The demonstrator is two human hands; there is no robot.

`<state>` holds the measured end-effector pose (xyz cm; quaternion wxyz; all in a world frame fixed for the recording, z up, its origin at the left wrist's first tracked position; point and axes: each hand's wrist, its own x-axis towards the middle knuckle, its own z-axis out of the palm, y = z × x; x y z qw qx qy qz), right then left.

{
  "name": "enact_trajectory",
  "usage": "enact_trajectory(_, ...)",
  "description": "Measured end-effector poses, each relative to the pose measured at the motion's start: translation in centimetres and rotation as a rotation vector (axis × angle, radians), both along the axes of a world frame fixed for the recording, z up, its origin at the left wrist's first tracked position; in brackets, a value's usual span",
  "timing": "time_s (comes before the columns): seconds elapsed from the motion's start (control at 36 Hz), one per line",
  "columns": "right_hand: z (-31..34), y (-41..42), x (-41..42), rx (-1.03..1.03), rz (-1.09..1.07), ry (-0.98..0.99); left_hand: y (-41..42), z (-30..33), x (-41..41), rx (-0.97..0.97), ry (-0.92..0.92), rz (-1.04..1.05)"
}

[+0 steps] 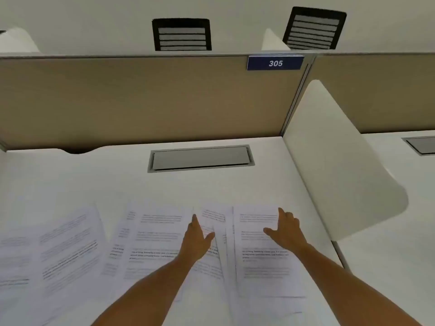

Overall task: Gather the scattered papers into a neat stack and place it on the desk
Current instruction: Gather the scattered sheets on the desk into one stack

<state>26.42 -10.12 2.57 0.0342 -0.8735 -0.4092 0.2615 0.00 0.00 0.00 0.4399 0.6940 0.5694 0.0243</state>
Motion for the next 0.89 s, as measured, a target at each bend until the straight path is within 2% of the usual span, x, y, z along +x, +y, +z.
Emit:
enact_trajectory(0.11,-1.7,-2.0,0.7,-0.117,-0.201,0.073,-1.2,-1.2,0.6,-0.107,0.014,0.052)
enact_trajectory(0.33,-4.6,-4.3,1.2,-0.267,-0.426,0.143,-3.3,-3.0,2.6,-0.2,0.006,0.176)
enact_trajectory(0.5,-5.4,-4.6,0.8,-0.324,-0.371,0.084,-4.2,-3.3,3.8,-0.2,0.003,0.229)
enact_trajectory(0.64,-5.9,-5.1,0.1,-0.308,-0.24,0.059,-4.2,-3.5,4.8,-0.211,-0.033,0.285)
enact_trajectory(0.89,-6.6,-6.1,-0.5,-0.259,-0.154,0.047,-4.0,-4.0,5.9,-0.333,-0.113,0.394)
